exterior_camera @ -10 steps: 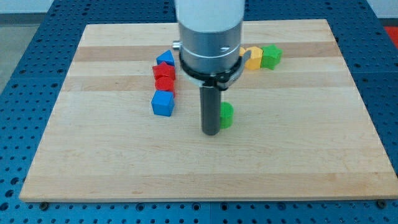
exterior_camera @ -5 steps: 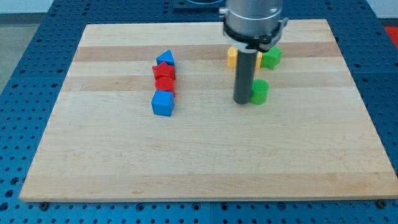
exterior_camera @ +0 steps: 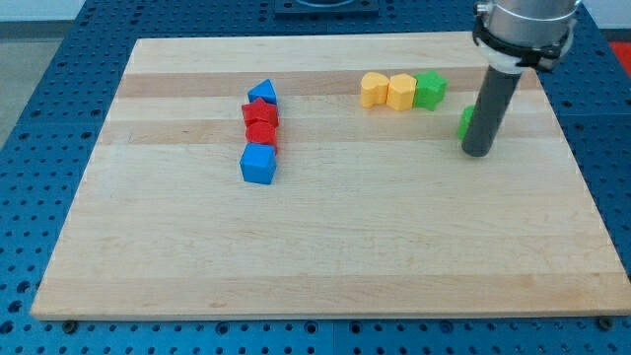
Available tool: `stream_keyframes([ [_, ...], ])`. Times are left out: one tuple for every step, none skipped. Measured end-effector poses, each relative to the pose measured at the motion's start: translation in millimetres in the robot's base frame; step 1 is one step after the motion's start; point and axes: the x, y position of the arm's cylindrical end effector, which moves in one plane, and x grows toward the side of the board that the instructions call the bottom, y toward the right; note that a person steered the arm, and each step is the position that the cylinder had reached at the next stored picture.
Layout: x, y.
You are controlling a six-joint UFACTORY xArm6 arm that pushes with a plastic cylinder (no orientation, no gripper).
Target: Slide green circle closer to green star
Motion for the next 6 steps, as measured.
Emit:
stream_keyframes([
  [-2.0, 4.5],
  [-14.5, 4.5],
  [-27.4, 4.4],
  [-40.6, 4.4],
  [-52.2, 4.4],
  [-53.6, 4.4],
])
